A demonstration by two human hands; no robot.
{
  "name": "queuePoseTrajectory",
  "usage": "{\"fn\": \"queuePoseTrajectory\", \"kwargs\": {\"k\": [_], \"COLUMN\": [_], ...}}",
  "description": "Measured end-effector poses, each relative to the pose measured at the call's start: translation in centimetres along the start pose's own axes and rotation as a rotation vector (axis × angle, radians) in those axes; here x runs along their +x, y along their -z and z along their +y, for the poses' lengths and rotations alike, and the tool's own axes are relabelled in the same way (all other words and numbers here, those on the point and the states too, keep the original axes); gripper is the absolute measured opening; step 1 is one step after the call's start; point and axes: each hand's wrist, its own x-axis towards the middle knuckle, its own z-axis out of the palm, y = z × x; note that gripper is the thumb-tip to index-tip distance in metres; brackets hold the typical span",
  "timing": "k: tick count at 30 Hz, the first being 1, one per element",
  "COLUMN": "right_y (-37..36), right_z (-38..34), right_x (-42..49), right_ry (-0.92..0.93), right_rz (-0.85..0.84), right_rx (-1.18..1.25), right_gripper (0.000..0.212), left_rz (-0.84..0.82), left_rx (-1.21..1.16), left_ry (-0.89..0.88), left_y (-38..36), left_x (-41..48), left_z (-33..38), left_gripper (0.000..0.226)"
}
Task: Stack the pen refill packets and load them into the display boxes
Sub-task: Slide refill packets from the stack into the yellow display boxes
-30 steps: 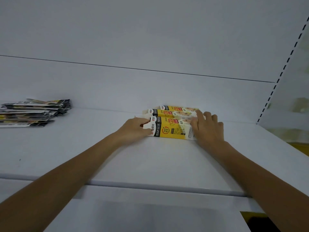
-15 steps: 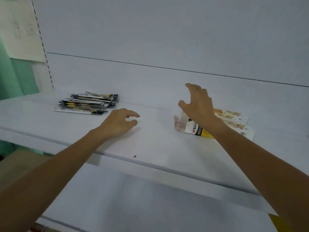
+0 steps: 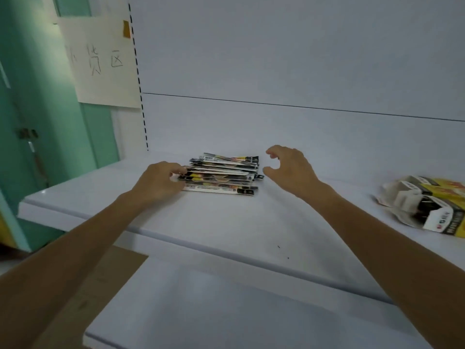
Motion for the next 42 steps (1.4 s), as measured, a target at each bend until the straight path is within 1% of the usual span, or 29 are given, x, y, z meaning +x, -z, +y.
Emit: {"fn": "queuePoseTrajectory", "kwargs": {"k": [2,4,6,7,10,12,16,18,20,22,24,27,30,32,34,36,38,40,42], "right_y": [-2.2,-3.5,-4.4,-5.0,-6.1,-6.3,-6.3,-6.5,-6.6,-6.4,-6.2,-6.0,-5.9,-5.8,-5.7,-5.9,-6.1,-6.1,-6.1], "right_z": [-0.7,-1.7,-2.6,-3.0,-3.3,-3.1,-2.3,-1.7,-1.2,-1.0,-0.9,-1.0,-1.0,-1.1,-1.2,-1.2,-1.2,-1.3,-1.4], "right_x": [0.4,0.7,1.0,1.1,1.1,1.2,1.3,1.1,1.0,0.9,0.8,0.7,0.8,0.8,0.7,0.7,0.8,0.8,0.8], "right_ry": [-0.011,-0.014,-0.002,-0.003,-0.008,-0.005,0.012,0.001,0.034,0.056,0.037,0.009,0.010,0.018,0.017,0.018,0.035,0.053,0.067], "right_rz": [-0.063,-0.104,-0.142,-0.151,-0.128,-0.105,-0.046,-0.006,0.022,-0.004,-0.066,-0.097,-0.062,-0.068,-0.115,-0.148,-0.123,-0.089,-0.057], "right_rx": [0.010,0.063,0.107,0.125,0.093,0.046,-0.016,0.007,0.022,0.062,0.127,0.230,0.260,0.271,0.277,0.273,0.258,0.258,0.251], "right_gripper": [0.043,0.043,0.044,0.043,0.036,0.033,0.028,0.026,0.026,0.027,0.031,0.029,0.024,0.030,0.035,0.033,0.027,0.021,0.016], "left_rz": [-0.025,-0.087,-0.150,-0.170,-0.169,-0.153,-0.113,-0.079,-0.049,-0.031,-0.023,-0.029,-0.038,-0.037,-0.038,-0.036,-0.014,0.021,0.050], "left_rx": [-0.009,-0.043,-0.052,-0.048,-0.059,-0.131,-0.201,-0.237,-0.289,-0.307,-0.316,-0.294,-0.251,-0.222,-0.215,-0.217,-0.215,-0.204,-0.184], "left_ry": [0.030,0.078,0.086,0.072,0.018,-0.027,-0.111,-0.124,-0.123,-0.120,-0.105,-0.122,-0.175,-0.188,-0.189,-0.182,-0.182,-0.192,-0.207], "left_y": [0.5,0.7,0.5,0.2,-0.4,-0.6,-1.2,-1.5,-1.8,-1.9,-2.1,-2.1,-2.1,-2.0,-2.1,-2.1,-2.0,-2.0,-1.9], "left_x": [1.0,2.1,3.0,3.4,4.4,4.7,5.1,5.2,5.3,5.4,5.4,5.4,5.3,5.2,5.2,5.1,5.1,5.0,4.9], "left_z": [-2.0,-3.2,-3.8,-3.9,-3.8,-3.7,-3.5,-3.7,-3.9,-4.1,-4.2,-4.4,-4.3,-4.2,-4.2,-4.3,-4.4,-4.4,-4.3], "left_gripper": [0.039,0.051,0.058,0.059,0.046,0.037,0.028,0.028,0.031,0.033,0.033,0.034,0.036,0.037,0.038,0.037,0.029,0.017,0.012]}}
